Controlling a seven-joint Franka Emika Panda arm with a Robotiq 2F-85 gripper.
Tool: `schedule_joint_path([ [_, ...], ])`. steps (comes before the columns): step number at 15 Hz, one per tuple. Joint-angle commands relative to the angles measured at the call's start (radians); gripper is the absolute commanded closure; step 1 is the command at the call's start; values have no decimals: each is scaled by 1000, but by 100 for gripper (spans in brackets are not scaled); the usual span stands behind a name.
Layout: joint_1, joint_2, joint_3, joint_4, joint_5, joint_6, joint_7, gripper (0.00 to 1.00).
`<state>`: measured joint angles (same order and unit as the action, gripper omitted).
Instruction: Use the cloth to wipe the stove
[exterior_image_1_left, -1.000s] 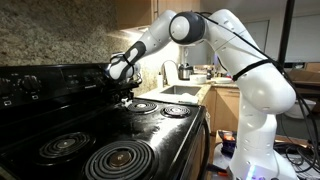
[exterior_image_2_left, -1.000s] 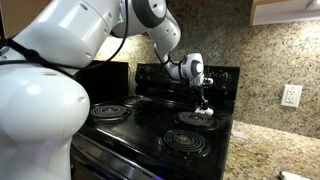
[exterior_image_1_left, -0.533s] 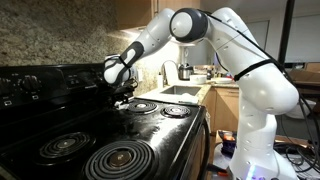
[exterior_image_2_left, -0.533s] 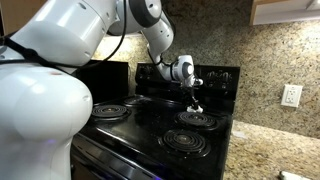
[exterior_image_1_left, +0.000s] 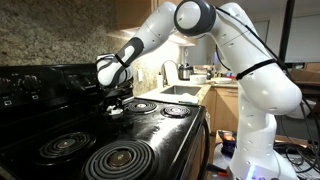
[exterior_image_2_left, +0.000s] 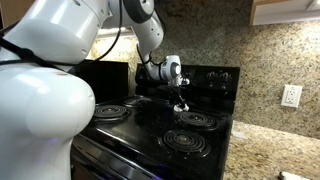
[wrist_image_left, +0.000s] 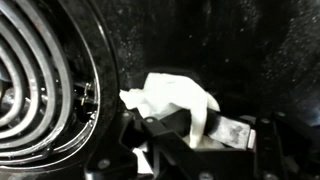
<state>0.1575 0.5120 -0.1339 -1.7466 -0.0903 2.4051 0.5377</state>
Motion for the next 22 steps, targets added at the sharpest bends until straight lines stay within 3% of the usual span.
schedule_joint_path([
  [1,40,-59,16,-111,-41,65,2,92],
  [6,108,-46,-39,-120,-198,166,64,92],
  [11,110,-8,-101,-76,-294,186,121,92],
  [22,58,47,-194,-6,-304,188,113,92],
])
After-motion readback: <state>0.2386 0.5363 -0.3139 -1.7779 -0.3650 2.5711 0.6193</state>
